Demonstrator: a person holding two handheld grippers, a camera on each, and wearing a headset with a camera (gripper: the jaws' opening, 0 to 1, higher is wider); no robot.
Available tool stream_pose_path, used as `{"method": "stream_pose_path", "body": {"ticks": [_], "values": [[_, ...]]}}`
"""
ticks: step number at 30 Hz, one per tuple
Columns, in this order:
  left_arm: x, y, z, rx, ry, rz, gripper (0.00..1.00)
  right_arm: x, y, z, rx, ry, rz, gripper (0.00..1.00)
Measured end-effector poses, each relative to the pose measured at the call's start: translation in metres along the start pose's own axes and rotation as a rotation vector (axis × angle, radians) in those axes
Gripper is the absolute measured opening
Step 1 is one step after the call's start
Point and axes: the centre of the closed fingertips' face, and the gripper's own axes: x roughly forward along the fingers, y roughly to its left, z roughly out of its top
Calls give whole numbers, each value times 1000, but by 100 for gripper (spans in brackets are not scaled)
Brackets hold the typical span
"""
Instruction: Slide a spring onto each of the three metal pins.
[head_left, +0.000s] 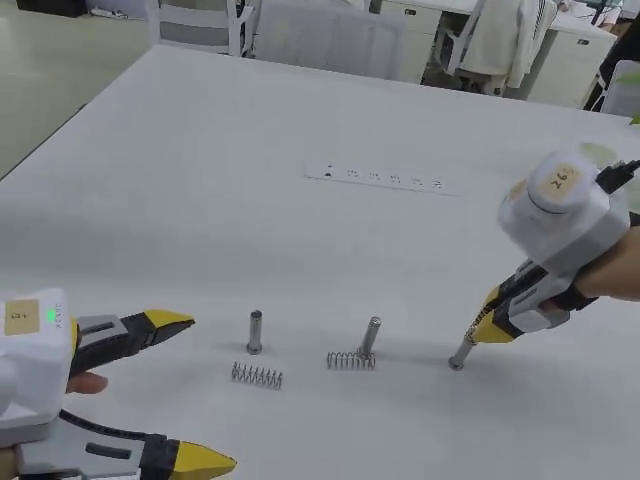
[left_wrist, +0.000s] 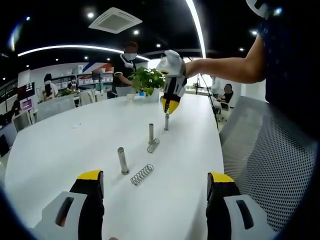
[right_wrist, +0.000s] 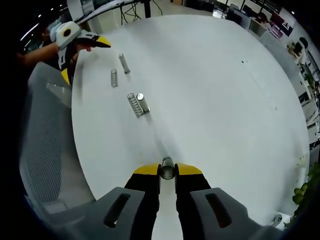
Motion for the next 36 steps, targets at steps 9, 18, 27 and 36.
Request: {"method": "stream_pose_path", "body": {"ticks": [9, 18, 27, 36], "values": [[1, 1, 1, -1, 2, 0, 81, 13, 1, -3, 3, 11, 3, 9], [0, 0, -1, -2, 9, -2, 80, 26, 1, -7, 18, 13, 2, 9], [0, 0, -1, -2, 13, -4, 80, 36, 0, -10, 29, 17, 6, 9], [0, -1, -3, -6, 16, -6, 79, 41, 0, -13, 36, 17, 8, 9]]}}
